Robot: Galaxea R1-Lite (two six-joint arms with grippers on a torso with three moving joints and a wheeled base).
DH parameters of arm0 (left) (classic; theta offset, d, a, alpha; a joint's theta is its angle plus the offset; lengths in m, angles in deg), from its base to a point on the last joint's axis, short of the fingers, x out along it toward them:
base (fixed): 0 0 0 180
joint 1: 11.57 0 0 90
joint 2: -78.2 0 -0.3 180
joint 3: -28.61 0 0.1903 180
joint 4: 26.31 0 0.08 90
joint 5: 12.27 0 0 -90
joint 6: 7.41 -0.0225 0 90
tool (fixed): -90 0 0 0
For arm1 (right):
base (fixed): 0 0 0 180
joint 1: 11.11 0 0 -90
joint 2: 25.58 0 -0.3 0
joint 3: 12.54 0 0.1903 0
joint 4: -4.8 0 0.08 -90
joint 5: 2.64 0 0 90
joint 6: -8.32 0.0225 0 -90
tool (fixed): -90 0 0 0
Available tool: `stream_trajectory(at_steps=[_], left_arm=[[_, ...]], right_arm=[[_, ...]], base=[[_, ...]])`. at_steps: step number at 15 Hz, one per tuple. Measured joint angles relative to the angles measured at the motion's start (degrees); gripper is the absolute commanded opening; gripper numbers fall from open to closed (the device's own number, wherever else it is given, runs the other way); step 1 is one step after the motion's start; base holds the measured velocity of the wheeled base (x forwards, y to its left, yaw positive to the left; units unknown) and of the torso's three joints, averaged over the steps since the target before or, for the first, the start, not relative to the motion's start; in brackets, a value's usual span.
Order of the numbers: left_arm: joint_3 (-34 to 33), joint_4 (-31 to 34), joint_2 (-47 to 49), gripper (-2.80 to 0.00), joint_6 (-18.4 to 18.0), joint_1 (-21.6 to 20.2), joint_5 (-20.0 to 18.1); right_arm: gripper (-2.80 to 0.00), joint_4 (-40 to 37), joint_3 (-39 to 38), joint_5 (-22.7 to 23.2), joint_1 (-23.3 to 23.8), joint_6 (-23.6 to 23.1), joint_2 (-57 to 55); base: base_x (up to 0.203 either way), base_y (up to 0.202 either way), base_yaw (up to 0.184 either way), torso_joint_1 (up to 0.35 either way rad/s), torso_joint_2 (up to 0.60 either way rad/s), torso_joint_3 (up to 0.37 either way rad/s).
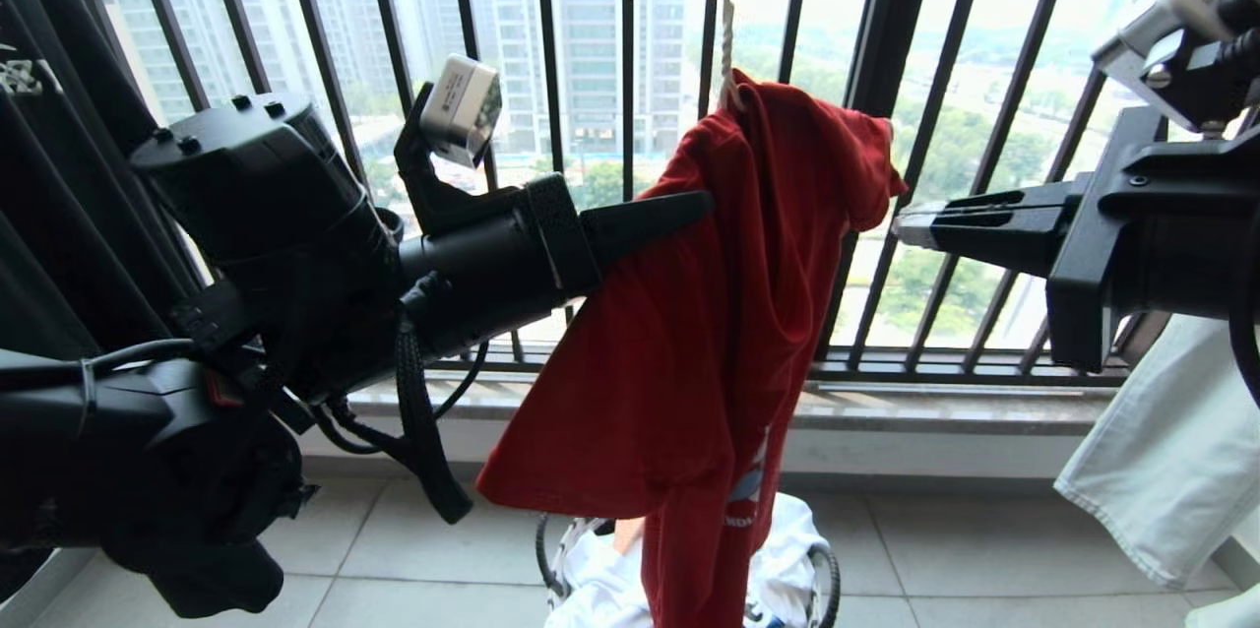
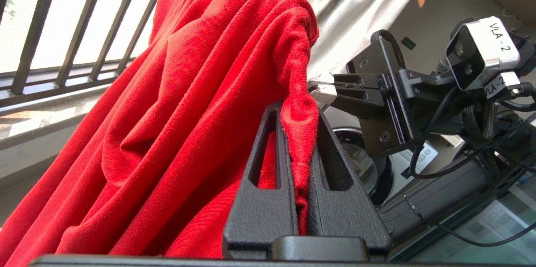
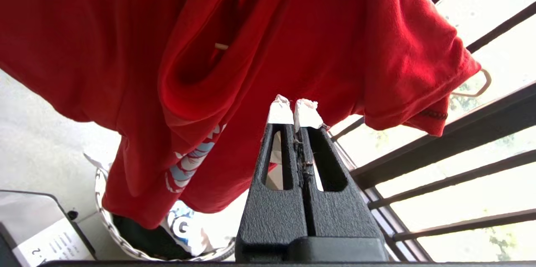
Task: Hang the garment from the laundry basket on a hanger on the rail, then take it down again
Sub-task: Hang the clothes on the clothes rack
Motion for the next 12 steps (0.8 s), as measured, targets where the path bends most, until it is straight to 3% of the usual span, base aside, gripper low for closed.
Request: stream_trajectory(at_steps=[4, 7, 12], left_arm=[[-0.63, 0.16, -0.62, -2.8, 0.21, 0.33, -0.27], [-1.01, 1.63, -0.77, -2.8, 0.2, 1.18, -0.92], [-1.26, 4.77, -1.58, -2.8, 0.1, 1.82, -5.2]], right_arm=[[-2.8, -4.02, -0.44, -1.04, 0.43, 3.63, 2.44], [-2.8, -4.98, -0.17, -1.15, 0.43, 3.89, 3.47], [-2.8, -8.58, 2.74, -2.15, 2.15, 3.74, 3.26]], base=[[0.0, 0.0, 0.0, 0.0, 0.0, 0.0], [0.0, 0.0, 0.0, 0.0, 0.0, 0.0], [0.0, 0.0, 0.0, 0.0, 0.0, 0.0]])
